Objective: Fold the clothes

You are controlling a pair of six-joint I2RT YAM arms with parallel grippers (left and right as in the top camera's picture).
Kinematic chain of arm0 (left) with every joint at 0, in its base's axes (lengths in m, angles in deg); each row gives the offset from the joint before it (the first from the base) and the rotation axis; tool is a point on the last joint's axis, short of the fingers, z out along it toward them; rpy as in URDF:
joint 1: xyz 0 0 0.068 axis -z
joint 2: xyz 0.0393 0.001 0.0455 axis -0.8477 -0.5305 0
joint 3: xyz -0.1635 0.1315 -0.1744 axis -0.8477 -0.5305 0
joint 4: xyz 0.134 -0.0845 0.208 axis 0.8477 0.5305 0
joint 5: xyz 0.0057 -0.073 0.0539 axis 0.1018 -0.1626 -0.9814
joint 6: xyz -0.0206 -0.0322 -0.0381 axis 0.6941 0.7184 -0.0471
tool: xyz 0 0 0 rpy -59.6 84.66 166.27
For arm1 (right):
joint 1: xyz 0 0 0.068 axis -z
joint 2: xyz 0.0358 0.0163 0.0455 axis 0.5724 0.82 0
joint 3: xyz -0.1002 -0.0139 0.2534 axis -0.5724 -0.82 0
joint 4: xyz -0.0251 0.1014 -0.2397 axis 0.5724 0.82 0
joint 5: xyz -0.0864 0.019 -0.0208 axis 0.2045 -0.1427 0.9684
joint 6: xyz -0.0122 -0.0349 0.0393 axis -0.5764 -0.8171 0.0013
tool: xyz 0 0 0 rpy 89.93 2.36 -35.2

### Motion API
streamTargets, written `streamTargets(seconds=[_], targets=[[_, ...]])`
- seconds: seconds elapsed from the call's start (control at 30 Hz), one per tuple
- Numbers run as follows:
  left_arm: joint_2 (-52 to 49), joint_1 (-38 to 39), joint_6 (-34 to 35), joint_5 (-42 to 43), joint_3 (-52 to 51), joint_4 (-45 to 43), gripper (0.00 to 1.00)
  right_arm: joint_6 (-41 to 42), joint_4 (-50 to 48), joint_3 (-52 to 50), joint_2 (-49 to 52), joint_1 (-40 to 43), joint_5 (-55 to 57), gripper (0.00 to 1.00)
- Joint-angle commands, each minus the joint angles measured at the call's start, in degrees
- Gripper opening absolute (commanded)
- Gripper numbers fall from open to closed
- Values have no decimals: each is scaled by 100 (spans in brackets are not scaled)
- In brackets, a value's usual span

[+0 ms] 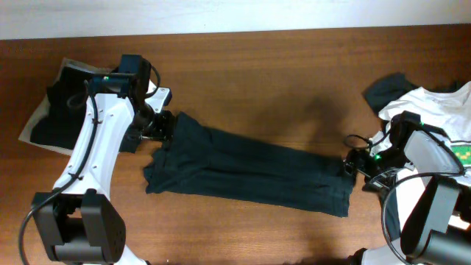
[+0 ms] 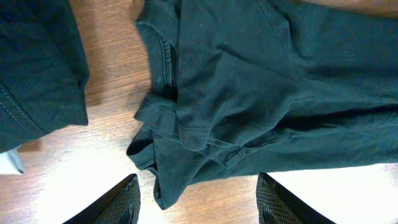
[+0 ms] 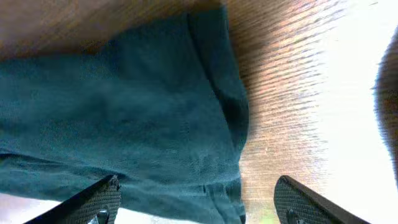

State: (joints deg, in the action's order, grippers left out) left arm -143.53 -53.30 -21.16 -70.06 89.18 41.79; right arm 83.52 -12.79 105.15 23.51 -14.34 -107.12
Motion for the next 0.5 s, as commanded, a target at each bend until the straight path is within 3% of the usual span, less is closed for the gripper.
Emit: streamTargets(seconds=[0.0, 0.2, 0.43, 0.47], targets=[[136, -46, -31, 44, 120, -4, 60, 131, -378, -426, 11, -26, -13, 80], [136, -46, -31, 44, 120, -2, 59, 127, -1298, -1132, 361, -31, -791, 54], [136, -46, -31, 42, 120, -2, 60, -79, -883, -868, 361, -28, -844, 4], [136, -46, -31, 42, 120, -2, 60, -72, -632, -632, 323, -26, -675, 4]])
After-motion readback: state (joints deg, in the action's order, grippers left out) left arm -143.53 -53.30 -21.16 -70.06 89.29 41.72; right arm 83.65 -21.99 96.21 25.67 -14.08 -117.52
